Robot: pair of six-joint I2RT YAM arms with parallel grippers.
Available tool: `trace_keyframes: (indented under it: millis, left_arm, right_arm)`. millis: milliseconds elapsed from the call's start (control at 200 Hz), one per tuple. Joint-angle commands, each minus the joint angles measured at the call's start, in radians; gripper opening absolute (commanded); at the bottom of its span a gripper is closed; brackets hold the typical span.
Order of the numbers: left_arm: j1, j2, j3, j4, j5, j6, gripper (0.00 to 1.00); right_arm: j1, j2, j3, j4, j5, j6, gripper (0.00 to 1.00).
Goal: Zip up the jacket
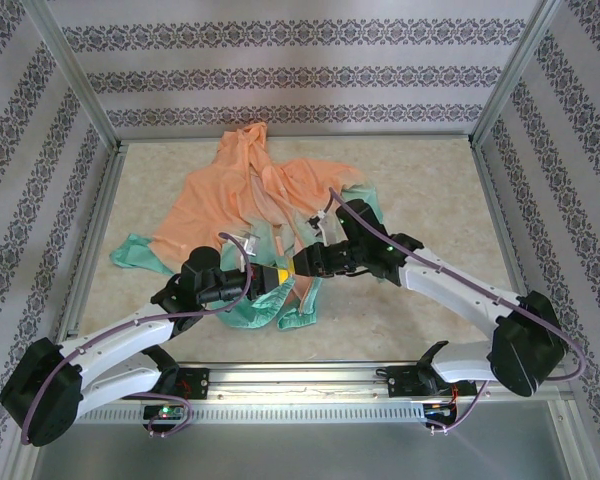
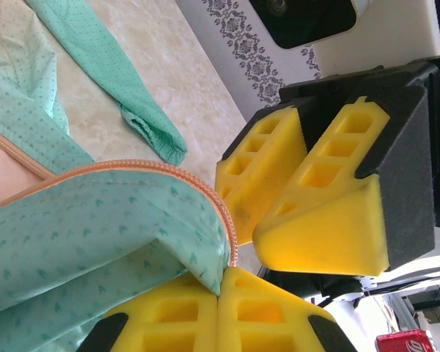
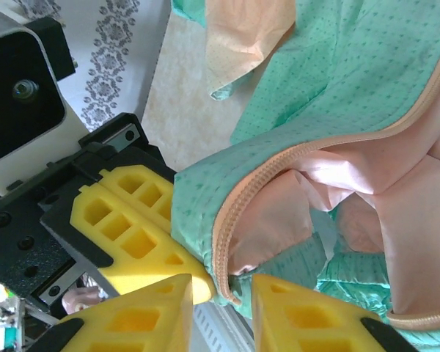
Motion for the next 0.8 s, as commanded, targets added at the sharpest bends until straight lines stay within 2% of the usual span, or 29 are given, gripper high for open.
trace_keyframes:
  millis: [0,120,535,794]
  left_arm:
    - [-0.005,-0.015,-0.013,0.069,-0.002,-0.01,0.0]
    - [-0.006,-0.008,-0.016,0.082,0.001,-0.019,0.0]
    - [-0.006,-0.004,-0.013,0.087,0.013,-0.026,0.0]
    - [-0.005,0.003,-0.009,0.093,0.022,-0.025,0.0]
  right_arm:
    - [-0.01,-0.042,-0.029,0.024,0.006,0.021,0.21]
    - [-0.009,-0.047,-0.053,0.058,-0.003,0.044,0.19]
    - [0.003,-0.023,-0.051,0.111,-0.014,0.057,0.23]
    - [0.009,0.008,-0.038,0.13,-0.029,0.062,0.22]
